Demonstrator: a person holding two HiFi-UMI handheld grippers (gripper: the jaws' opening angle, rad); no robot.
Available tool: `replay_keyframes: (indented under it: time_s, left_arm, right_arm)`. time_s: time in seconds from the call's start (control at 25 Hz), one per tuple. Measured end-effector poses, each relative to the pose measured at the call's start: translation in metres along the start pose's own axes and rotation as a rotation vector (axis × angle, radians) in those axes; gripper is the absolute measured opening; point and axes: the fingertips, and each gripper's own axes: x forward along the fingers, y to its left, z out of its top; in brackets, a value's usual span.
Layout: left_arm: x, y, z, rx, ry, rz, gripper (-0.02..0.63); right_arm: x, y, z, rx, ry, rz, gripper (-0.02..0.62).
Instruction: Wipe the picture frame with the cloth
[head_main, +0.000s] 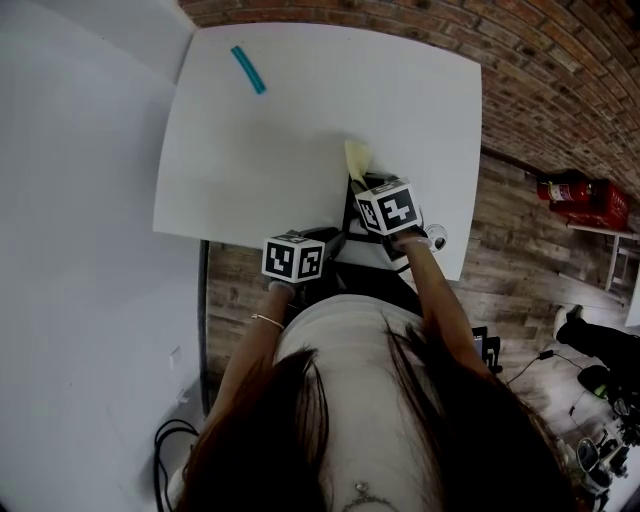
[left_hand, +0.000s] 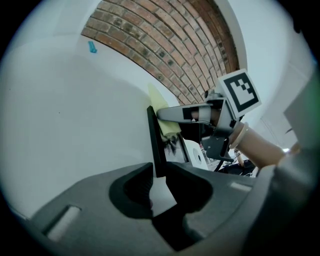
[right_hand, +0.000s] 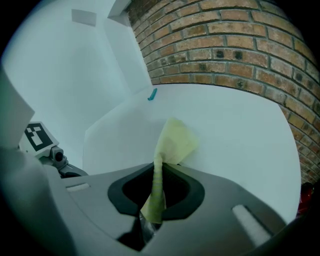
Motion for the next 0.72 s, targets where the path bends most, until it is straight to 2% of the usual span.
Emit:
replay_keyframes:
  time_s: [0.72]
  left_arm:
    - [-0.001, 0.001, 0.001, -0.028, 0.013, -0.025, 0.075]
  right_arm:
    - [0.007, 0.004, 0.012, 0.048, -0.035, 0.038, 0.040]
